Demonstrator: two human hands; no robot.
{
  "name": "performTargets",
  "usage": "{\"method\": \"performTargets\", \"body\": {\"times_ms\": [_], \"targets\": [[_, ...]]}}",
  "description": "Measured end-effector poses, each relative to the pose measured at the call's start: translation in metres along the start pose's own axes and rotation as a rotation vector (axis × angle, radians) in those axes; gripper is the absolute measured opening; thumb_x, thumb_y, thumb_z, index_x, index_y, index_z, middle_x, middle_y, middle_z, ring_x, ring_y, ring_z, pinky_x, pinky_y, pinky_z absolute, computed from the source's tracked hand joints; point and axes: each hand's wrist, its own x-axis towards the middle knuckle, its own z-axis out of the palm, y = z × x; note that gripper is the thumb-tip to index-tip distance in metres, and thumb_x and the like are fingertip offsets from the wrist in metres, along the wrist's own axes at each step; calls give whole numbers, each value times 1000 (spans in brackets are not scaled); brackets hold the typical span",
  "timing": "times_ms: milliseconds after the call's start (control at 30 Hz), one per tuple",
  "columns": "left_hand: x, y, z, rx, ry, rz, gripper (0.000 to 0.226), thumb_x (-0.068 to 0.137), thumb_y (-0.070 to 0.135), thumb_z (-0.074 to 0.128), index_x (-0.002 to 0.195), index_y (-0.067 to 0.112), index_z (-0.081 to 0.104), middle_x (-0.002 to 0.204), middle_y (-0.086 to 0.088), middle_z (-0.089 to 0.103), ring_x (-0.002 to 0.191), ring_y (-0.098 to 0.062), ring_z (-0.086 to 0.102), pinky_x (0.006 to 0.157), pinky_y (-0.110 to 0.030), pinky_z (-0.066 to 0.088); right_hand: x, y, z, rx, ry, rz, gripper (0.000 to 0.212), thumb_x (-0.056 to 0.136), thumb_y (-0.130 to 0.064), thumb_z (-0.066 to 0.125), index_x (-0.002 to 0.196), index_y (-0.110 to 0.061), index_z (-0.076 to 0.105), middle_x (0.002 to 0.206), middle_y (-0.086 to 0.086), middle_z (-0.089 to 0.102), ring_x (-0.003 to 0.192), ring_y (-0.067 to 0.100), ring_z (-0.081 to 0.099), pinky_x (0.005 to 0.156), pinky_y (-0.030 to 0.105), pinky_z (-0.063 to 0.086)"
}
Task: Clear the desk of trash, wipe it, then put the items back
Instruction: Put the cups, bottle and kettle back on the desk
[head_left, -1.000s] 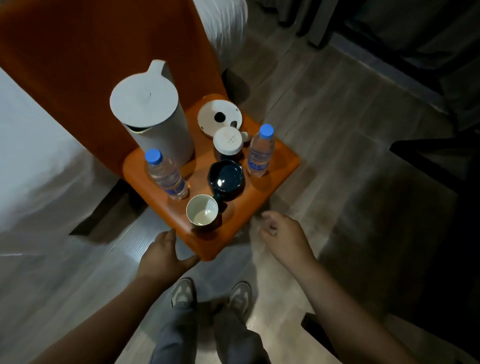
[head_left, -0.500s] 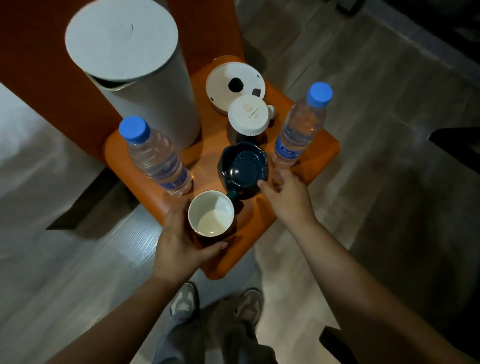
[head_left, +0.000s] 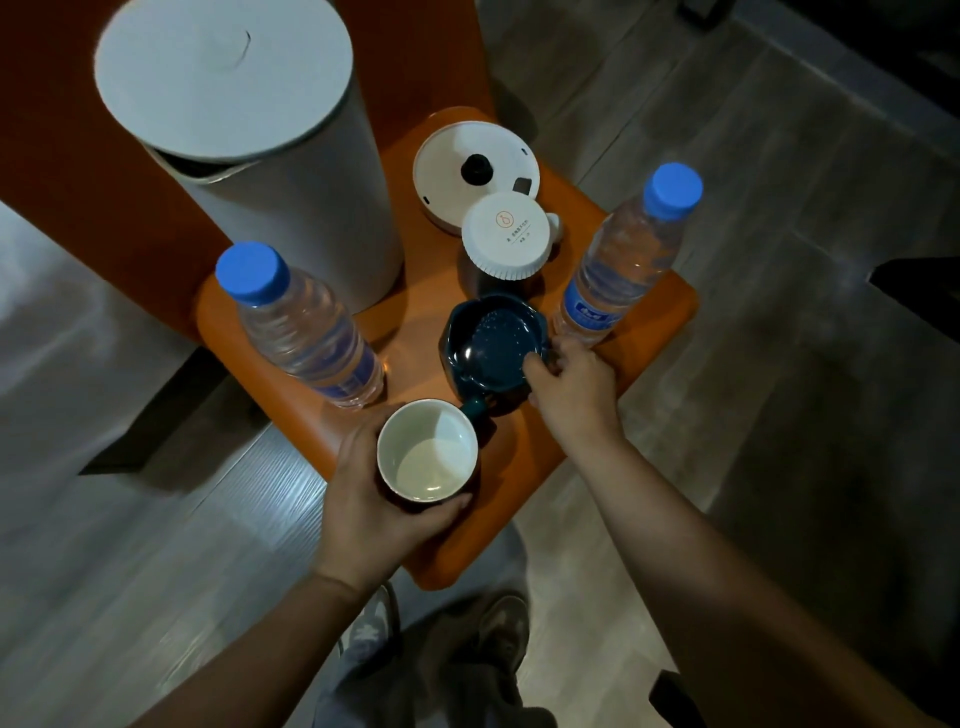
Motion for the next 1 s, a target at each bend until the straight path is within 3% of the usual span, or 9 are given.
{"method": "performTargets", "body": {"times_ms": [267, 433, 600, 733, 900, 1000], "targets": [[2, -1, -2, 14, 0, 16, 86, 50, 58, 80, 125, 27, 50, 121, 13, 57, 114, 0, 52, 91, -10, 41, -5, -3, 3, 41, 6, 125, 38, 86, -27, 61, 122, -15, 56, 106, 9, 67, 90, 28, 68, 77, 45, 59], [1, -1, -1, 3, 5, 24, 84, 50, 57, 79, 124, 32, 49, 120, 14, 57, 113, -3, 53, 89, -21, 46, -8, -3, 0, 31, -15, 193, 30, 87, -27, 58, 114, -14, 57, 102, 9, 67, 83, 27, 69, 75, 43, 59], [1, 6, -7, -8, -22, 71, 80, 51, 54, 80, 122, 36, 47, 118, 17, 57, 112, -1, 53, 88, -9, 41, -15, -2, -1, 27, -22, 226, 19, 90, -25, 54, 101, -11, 59, 90, 10, 68, 77, 24, 68, 67, 34, 57], [-4, 14, -17, 8, -63, 122, 77, 50, 48, 81, 120, 43, 46, 115, 20, 56, 109, 3, 53, 85, -4, 38, -35, 5, -7, 11, -4, 252, 19, 90, -28, 54, 101, -13, 59, 93, 7, 67, 78, 23, 69, 72, 42, 59], [-13, 28, -30, 64, -109, 129, 78, 49, 42, 84, 119, 31, 50, 112, 16, 56, 105, -1, 54, 83, -6, 40, -70, 8, -23, 25, 44, 313, 22, 89, -29, 54, 100, -11, 60, 91, 7, 68, 79, 23, 68, 73, 42, 58], [-20, 49, -39, 66, -141, 149, 78, 49, 42, 84, 118, 35, 49, 111, 14, 57, 104, -2, 55, 83, -9, 43, -96, 6, -40, 57, 81, 346, 27, 86, -30, 56, 100, -8, 60, 92, 8, 67, 83, 24, 67, 76, 43, 57]]}}
